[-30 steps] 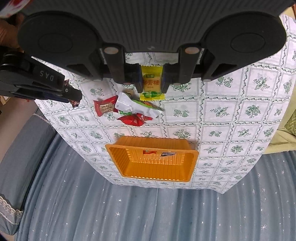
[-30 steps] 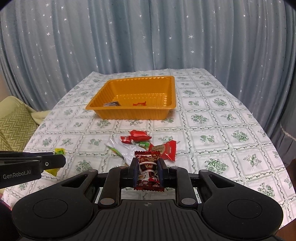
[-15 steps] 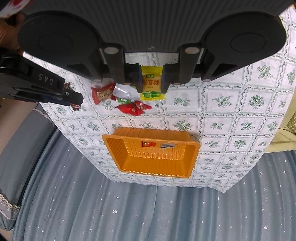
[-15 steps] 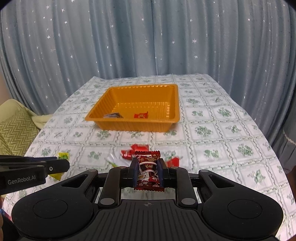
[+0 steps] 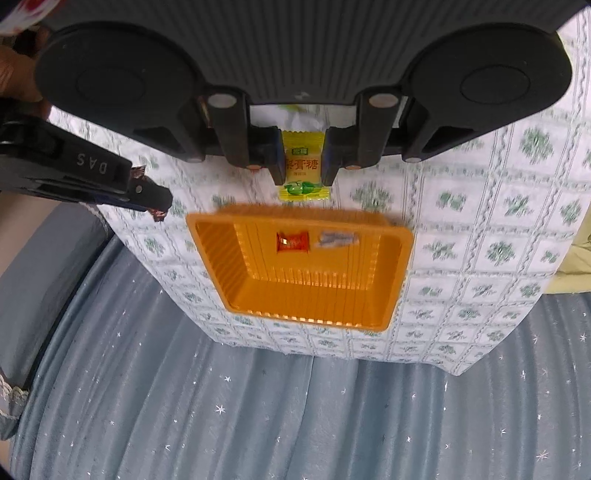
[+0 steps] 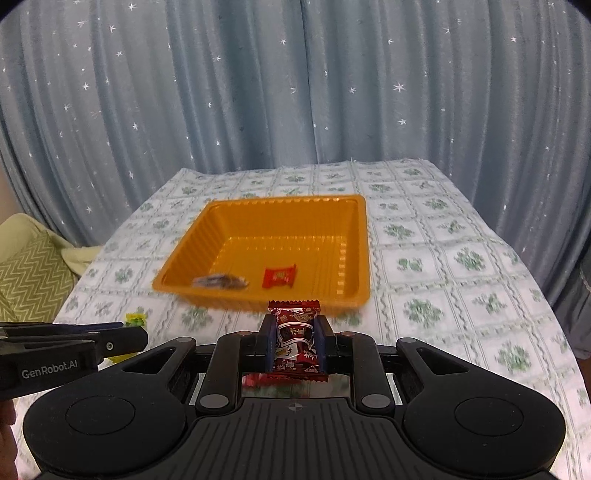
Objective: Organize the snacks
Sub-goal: 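Open the left tool over the tray while the right tool releases the chocolate bar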
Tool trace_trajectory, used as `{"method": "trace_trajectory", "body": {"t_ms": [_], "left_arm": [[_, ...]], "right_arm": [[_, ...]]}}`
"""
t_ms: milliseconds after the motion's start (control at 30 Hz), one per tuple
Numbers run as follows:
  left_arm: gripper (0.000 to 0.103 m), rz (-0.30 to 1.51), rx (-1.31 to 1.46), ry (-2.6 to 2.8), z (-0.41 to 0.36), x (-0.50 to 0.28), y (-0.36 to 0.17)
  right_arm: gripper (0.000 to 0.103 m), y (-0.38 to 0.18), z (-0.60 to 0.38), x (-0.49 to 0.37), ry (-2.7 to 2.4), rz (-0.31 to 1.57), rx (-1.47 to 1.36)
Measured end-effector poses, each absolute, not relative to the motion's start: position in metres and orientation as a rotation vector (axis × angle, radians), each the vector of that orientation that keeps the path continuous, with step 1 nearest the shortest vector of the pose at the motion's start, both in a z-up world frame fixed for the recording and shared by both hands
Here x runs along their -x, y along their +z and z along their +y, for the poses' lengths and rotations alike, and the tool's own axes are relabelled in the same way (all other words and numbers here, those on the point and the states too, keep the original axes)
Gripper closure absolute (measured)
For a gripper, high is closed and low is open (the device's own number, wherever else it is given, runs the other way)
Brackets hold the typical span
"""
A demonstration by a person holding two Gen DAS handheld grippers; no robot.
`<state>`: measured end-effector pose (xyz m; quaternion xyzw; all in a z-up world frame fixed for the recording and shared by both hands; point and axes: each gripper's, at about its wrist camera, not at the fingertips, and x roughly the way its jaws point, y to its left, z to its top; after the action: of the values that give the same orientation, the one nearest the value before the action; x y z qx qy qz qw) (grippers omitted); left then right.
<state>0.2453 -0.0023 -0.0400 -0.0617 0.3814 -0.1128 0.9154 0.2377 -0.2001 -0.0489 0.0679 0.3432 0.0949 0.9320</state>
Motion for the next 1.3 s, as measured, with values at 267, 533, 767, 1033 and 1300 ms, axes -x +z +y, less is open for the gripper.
{"method": "trace_trajectory", "body": {"t_ms": [267,533,767,1033,1300], "left_arm": [[0.085,0.771,0.128,-0.231,-0.003,-0.311,-0.038],[0.085,0.772,0.124,-0.217,-0.004,-0.365,-0.046],[0.085,0.793,0.125,-0.221,-0.004,-0.396,-0.055],[0.054,0.789,0.129,-0.204,-0.005,-0.409,-0.065],[0.049,0.79,0.092,-0.189,0.003,-0.4,-0.064]], "right_arm": [[0.081,-0.055,-0.208,-0.3,0.201,0.716,-0.15],[0.081,-0.065,-0.212,-0.346,0.209,0.739,-0.171],[0.081,-0.073,-0.212,-0.367,0.209,0.757,-0.179],[0.081,-0.08,-0.213,-0.375,0.206,0.767,-0.187],[0.081,-0.078,-0.217,-0.376,0.198,0.768,-0.198]]}}
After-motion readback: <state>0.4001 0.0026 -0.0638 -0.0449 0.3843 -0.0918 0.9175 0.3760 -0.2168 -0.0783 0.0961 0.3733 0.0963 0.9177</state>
